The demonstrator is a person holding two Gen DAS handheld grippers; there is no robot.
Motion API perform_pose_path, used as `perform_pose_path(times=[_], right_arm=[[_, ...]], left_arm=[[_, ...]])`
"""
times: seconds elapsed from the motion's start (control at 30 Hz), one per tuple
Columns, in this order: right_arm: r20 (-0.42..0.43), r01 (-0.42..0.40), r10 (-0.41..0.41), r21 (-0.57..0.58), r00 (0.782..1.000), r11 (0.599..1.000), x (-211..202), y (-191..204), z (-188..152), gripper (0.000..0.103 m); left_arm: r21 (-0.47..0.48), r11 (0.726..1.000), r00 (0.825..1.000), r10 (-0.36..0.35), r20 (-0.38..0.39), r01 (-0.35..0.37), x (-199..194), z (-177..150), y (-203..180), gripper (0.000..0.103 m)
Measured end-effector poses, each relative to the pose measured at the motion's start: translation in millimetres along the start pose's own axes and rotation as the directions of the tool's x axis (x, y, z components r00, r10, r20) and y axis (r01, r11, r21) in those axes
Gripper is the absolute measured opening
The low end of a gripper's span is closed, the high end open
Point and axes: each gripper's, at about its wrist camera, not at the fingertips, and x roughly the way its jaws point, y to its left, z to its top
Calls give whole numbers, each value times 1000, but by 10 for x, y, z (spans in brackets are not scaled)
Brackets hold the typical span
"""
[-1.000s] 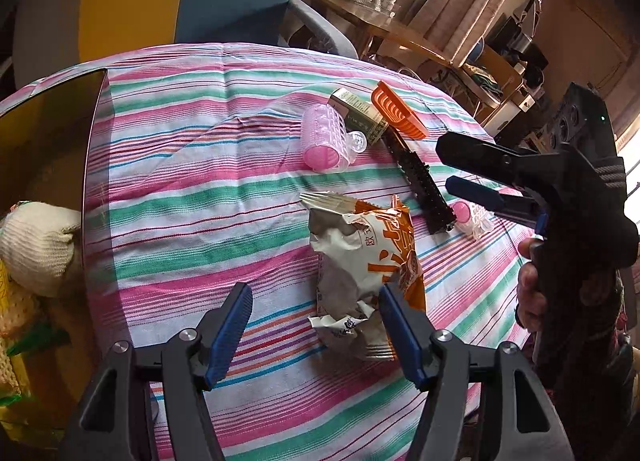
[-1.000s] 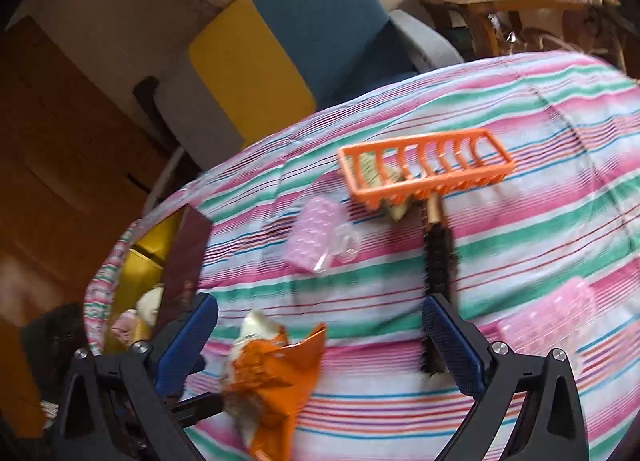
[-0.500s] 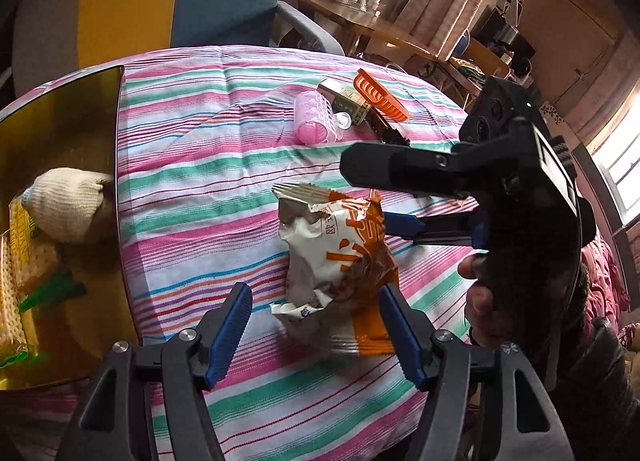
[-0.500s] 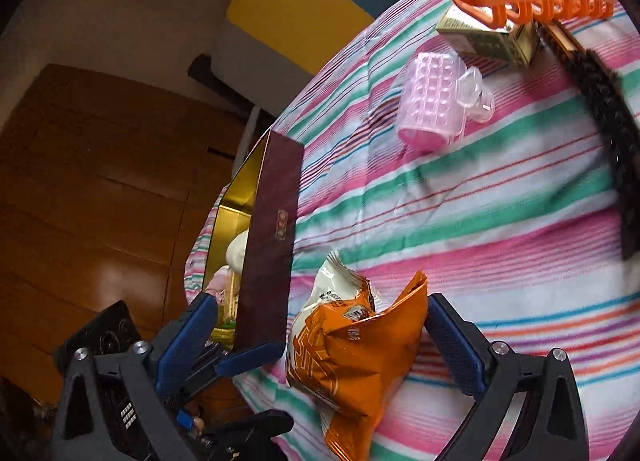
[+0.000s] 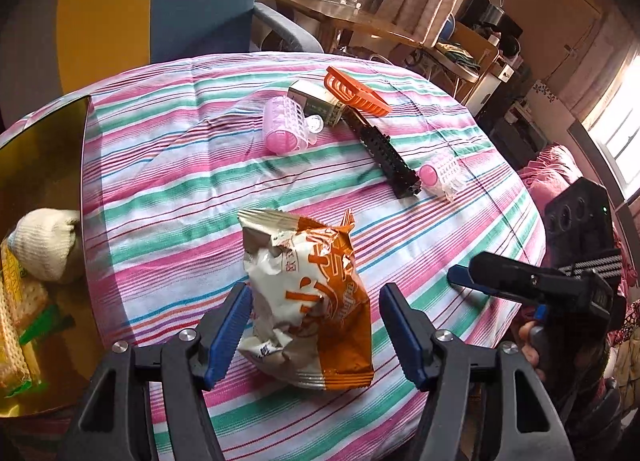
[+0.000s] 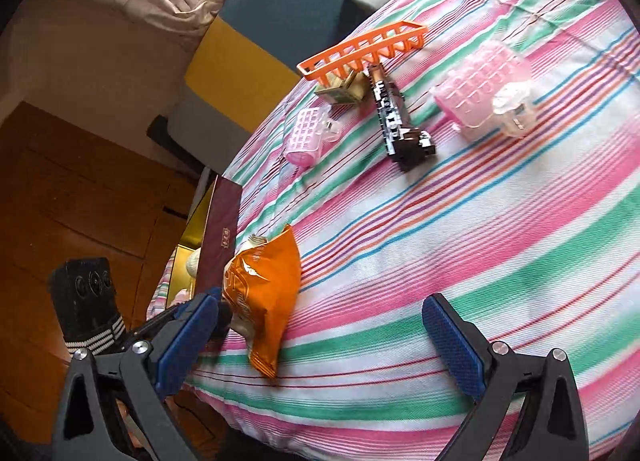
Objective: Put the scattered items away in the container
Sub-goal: 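Lift snack bag with left gripper while right gripper grasps large pink roller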
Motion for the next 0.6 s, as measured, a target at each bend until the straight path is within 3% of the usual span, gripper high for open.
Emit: perform_pose_path(times=[0.23, 0.5, 0.6], right_arm=[[32, 52, -51, -57, 998, 997, 26, 40, -95, 103], [44, 64, -62, -52, 997, 997, -182, 4, 20, 103], [94, 92, -87, -46, 992, 995, -267, -1, 130, 103]], left_arm=[[14, 998, 998, 57, -35, -56, 199, 123, -25, 68], [6, 999, 998, 38, -40, -38, 273, 88, 17, 70], [-1, 1000, 999, 25, -35, -25, 274, 59, 29, 70]])
